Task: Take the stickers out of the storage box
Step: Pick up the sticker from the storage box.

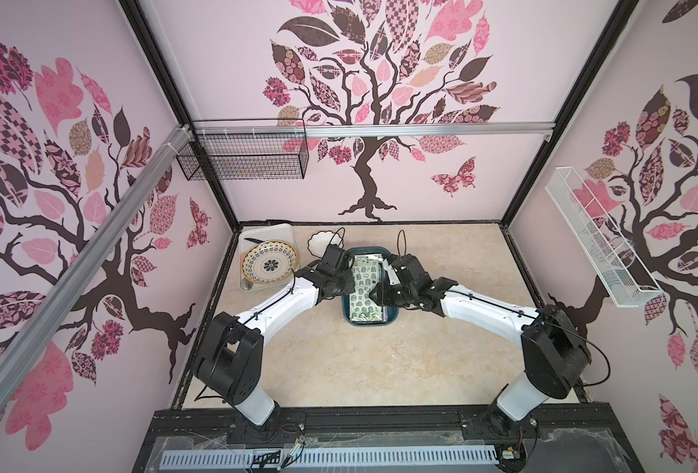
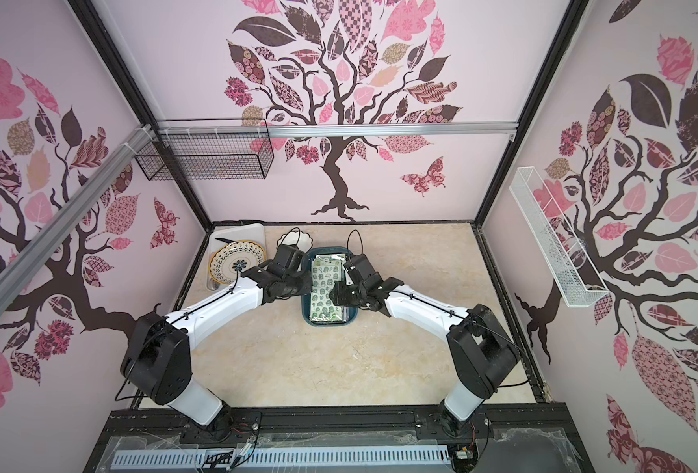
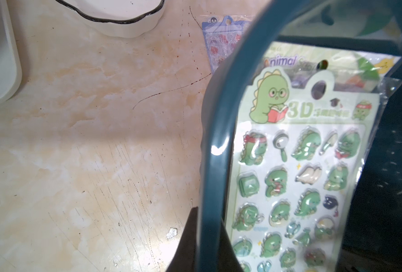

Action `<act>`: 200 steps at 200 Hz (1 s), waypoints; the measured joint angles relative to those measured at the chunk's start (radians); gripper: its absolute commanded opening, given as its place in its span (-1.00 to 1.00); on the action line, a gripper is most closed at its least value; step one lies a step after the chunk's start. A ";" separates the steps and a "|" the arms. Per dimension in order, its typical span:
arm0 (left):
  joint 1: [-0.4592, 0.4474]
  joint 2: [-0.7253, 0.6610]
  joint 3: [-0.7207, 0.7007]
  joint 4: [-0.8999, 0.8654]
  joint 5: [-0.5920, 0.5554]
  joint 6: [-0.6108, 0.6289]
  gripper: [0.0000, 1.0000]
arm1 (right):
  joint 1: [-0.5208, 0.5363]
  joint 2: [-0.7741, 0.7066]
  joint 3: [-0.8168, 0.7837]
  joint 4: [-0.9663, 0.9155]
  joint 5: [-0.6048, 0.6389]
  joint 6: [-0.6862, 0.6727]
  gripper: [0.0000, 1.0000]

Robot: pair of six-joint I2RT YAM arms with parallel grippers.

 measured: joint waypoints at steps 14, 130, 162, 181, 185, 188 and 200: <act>0.000 0.002 0.000 -0.004 0.000 0.000 -1.00 | -0.004 -0.008 -0.016 0.020 -0.031 0.000 -0.18; 0.000 0.005 0.011 -0.005 0.012 -0.001 -1.00 | -0.018 -0.013 -0.024 0.064 -0.150 -0.009 -0.62; 0.000 0.005 0.011 -0.005 0.011 -0.001 -1.00 | -0.017 -0.011 -0.024 0.056 -0.134 -0.010 -0.86; 0.000 0.005 0.016 -0.011 0.003 0.000 -1.00 | -0.017 -0.015 -0.025 0.055 -0.126 -0.009 -0.94; 0.000 0.005 0.018 -0.013 -0.001 0.000 -1.00 | -0.017 -0.018 -0.025 0.054 -0.124 -0.007 -0.96; 0.000 0.005 0.019 -0.014 -0.002 0.000 -1.00 | -0.017 -0.021 -0.026 0.053 -0.125 -0.008 -0.97; 0.000 0.005 0.026 -0.019 -0.012 0.001 -1.00 | -0.017 -0.038 -0.026 0.048 -0.127 -0.008 -1.00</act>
